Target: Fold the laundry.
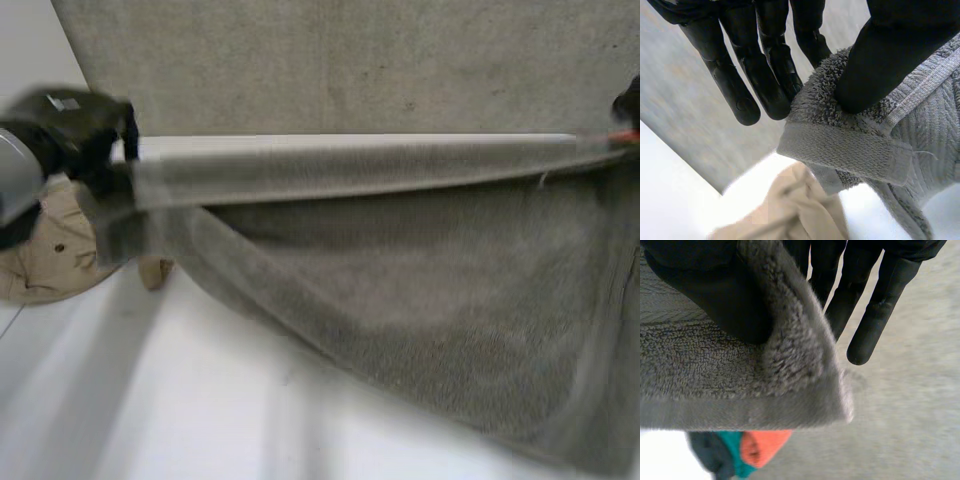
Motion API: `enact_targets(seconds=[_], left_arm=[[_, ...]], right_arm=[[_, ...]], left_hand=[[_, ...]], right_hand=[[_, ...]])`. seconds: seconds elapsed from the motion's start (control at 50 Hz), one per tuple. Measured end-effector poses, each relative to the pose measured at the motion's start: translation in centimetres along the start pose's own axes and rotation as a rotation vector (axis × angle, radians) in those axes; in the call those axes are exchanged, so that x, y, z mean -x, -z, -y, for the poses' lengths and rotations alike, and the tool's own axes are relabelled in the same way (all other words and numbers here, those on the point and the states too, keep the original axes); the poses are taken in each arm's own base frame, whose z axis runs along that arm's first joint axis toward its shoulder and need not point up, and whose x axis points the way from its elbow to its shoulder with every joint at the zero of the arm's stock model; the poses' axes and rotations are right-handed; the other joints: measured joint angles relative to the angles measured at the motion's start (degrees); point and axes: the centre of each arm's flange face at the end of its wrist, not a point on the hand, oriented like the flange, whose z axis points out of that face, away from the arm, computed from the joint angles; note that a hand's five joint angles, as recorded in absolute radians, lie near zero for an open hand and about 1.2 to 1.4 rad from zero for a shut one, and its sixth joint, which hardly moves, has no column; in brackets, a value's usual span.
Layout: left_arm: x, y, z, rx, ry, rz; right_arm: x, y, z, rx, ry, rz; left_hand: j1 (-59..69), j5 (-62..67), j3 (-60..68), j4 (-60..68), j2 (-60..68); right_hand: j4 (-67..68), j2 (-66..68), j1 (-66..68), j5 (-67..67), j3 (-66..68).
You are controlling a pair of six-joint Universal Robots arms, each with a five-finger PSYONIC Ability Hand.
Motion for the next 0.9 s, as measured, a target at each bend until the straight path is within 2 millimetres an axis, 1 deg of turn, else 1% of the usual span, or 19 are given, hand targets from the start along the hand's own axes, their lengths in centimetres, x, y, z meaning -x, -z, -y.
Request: enact_targets(seconds=[0.04, 0.14, 0.2, 0.24, 0.26, 0.28, 0.3, 0.34, 0.36, 0.38, 0.4, 0.42, 0.48, 0.54, 0.58, 0.66, 0.8, 0.84, 0.9], left_arm=[[-0.7, -1.4, -1.9, 0.067, 0.002, -0.028], [-2.4, -5.7, -6.2, 0.177, 0.005, -0.079], [-3.3, -8.6, -7.3, 0.158, -0.001, -0.086], [-3.7, -10.2, -6.8, 0.099, -0.008, -0.08], [-3.8, -10.7, -6.3, 0.065, -0.011, -0.074], [-3.9, -11.7, -5.0, -0.011, -0.016, -0.06], [-3.9, -12.3, -3.8, -0.076, -0.018, -0.046], [-3.6, -13.1, -0.3, -0.251, -0.02, -0.003], [-3.2, -13.2, 1.9, -0.357, -0.019, 0.027], [-2.7, -13.0, 4.3, -0.479, -0.017, 0.064], [-2.5, -12.8, 5.2, -0.52, -0.016, 0.078], [-1.8, -12.0, 7.6, -0.637, -0.012, 0.119], [-0.6, -10.1, 11.1, -0.832, -0.004, 0.194], [-0.1, -9.1, 12.1, -0.918, -0.001, 0.232], [-0.1, -9.0, 11.6, -0.932, -0.002, 0.24], [-0.7, -9.9, 9.0, -0.877, -0.008, 0.227], [-2.9, -13.2, 1.7, -0.658, -0.016, 0.157], [-3.9, -14.1, -1.0, -0.572, -0.018, 0.126], [-5.1, -14.8, -4.3, -0.462, -0.02, 0.085]], right_arm=[[1.3, -0.9, -0.7, 0.027, 0.007, 0.05], [5.1, -4.4, -2.8, 0.085, 0.006, 0.151], [6.6, -6.8, -3.2, 0.081, 0.006, 0.143], [6.9, -8.3, -2.8, 0.057, 0.006, 0.096], [6.9, -8.5, -2.6, 0.051, 0.006, 0.084], [6.3, -9.9, -1.6, 0.007, 0.002, -0.002], [5.7, -10.5, -0.8, -0.027, -0.006, -0.063], [3.8, -11.6, 1.6, -0.124, -0.04, -0.223], [2.3, -11.9, 3.2, -0.199, -0.074, -0.335], [1.0, -11.9, 4.5, -0.261, -0.106, -0.42], [0.4, -11.8, 5.0, -0.29, -0.121, -0.458], [-0.9, -11.4, 6.1, -0.356, -0.156, -0.542], [-3.1, -9.9, 7.7, -0.457, -0.205, -0.655], [-3.7, -8.8, 8.0, -0.49, -0.219, -0.676], [-3.4, -8.5, 7.8, -0.484, -0.217, -0.652], [-1.2, -9.0, 6.7, -0.434, -0.203, -0.549], [5.2, -11.6, 4.0, -0.323, -0.178, -0.334], [7.7, -12.4, 3.0, -0.286, -0.17, -0.269], [10.8, -13.1, 1.5, -0.23, -0.158, -0.183]], left_hand=[[0.0, 0.0, 0.0, 0.03, 0.0], [0.0, 0.0, 0.01, 0.18, 0.0], [0.0, 0.0, 0.01, 0.19, 0.0], [0.0, 0.0, 0.01, 0.2, 0.0], [0.0, 0.0, 0.01, 0.2, 0.0], [0.0, 0.0, 0.01, 0.2, 0.0], [0.0, 0.0, 0.01, 0.2, 0.01], [0.0, 0.0, 0.02, 0.2, 0.1], [0.0, 0.0, 0.02, 0.2, 0.11], [0.01, 0.0, 0.02, 0.2, 0.15], [0.01, 0.0, 0.02, 0.2, 0.15], [0.01, 0.0, 0.02, 0.2, 0.16], [0.01, 0.0, 0.02, 0.2, 0.16], [0.01, 0.35, 0.03, 0.2, 0.16], [0.01, 1.1, 0.04, 0.2, 0.17], [0.01, 1.11, 0.26, 0.2, 0.38], [0.01, 1.11, 0.26, 0.21, 0.38], [0.01, 1.1, 0.26, 0.21, 0.38], [0.01, 1.11, 0.26, 0.21, 0.38]], right_hand=[[0.0, 0.0, 0.0, 0.0, 0.0], [0.0, 0.0, 0.0, 0.0, 0.0], [0.0, 0.0, 0.0, 0.0, 0.0], [0.01, 0.0, 0.0, 0.0, 0.0], [0.01, 0.0, 0.0, 0.0, 0.0], [0.0, 0.0, 0.0, 0.0, 0.0], [0.01, 0.0, 0.0, 0.0, 0.0], [0.01, 0.0, 0.0, 0.0, 0.0], [0.0, 0.0, 0.0, 0.0, 0.0], [0.01, 0.0, 0.0, 0.0, 0.01], [0.01, 0.0, 0.0, 0.0, 0.01], [0.01, 0.0, 0.0, 0.0, 0.0], [0.01, 0.0, 0.0, 0.0, 0.0], [0.01, 0.0, 0.0, -0.01, 0.0], [0.0, 0.0, 0.0, -0.01, 0.0], [0.0, 0.0, 0.0, -0.01, 0.0], [0.01, 0.0, 0.0, -0.01, 0.01], [0.01, 0.0, 0.0, -0.01, 0.01], [0.0, 0.0, 0.0, -0.01, 0.01]])
